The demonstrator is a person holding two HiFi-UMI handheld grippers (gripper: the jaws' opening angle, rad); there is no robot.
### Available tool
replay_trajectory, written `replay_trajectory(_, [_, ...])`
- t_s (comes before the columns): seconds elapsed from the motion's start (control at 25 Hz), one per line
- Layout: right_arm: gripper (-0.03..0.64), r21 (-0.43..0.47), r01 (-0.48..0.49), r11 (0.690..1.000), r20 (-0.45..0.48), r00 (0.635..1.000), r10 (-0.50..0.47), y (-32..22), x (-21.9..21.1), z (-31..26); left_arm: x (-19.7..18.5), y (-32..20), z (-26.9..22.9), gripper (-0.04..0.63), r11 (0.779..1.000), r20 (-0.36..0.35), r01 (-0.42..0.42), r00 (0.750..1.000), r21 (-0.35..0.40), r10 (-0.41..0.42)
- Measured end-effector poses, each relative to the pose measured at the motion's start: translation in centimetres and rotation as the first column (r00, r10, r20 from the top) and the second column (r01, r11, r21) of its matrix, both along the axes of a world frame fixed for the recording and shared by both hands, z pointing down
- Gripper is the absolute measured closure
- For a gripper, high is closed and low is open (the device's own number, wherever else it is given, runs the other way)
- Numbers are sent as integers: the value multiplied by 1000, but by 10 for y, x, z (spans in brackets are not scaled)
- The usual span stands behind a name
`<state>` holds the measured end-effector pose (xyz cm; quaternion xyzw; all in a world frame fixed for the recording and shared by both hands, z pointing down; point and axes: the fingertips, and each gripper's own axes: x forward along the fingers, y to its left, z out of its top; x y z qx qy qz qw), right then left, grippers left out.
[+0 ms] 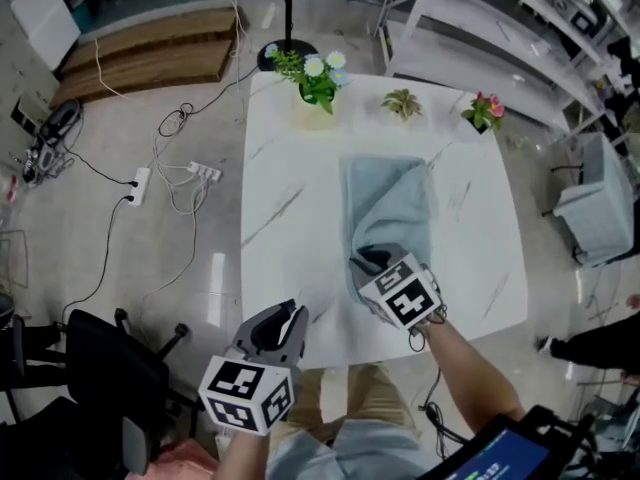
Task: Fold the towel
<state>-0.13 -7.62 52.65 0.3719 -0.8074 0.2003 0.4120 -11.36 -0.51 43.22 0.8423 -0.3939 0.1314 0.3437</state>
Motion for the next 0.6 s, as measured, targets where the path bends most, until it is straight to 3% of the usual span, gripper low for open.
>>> replay_trajectory(0.08, [428, -30, 21, 999, 88, 996, -19, 6, -8, -19, 5, -3, -8, 532, 1000, -8, -11, 1000, 15, 11])
replay_trajectory(0.2, [381, -32, 46, 998, 253, 967, -36, 12, -14, -62, 12, -12, -24, 532, 999, -21, -21, 1000, 47, 22])
replay_trajectory(0.32, [364, -11, 37, 999, 341, 940, -32, 16, 0, -96, 18, -19, -34, 532, 997, -39, -31, 999, 64, 33])
replay_trajectory(0.36, [370, 10, 14, 1000, 348, 937, -16, 14, 10, -104, 20, -21, -36, 532, 997, -45, -32, 998, 67, 35])
replay_trajectory(0.48, [559, 65, -89, 994, 321, 945, 63, 6, 49, -108, 21, -25, -37, 532, 997, -48, -31, 998, 68, 34])
replay_trajectory(0.6, [597, 61, -123, 991, 200, 974, 109, 3, 79, -78, 20, -25, -29, 532, 998, -42, -36, 998, 55, 38])
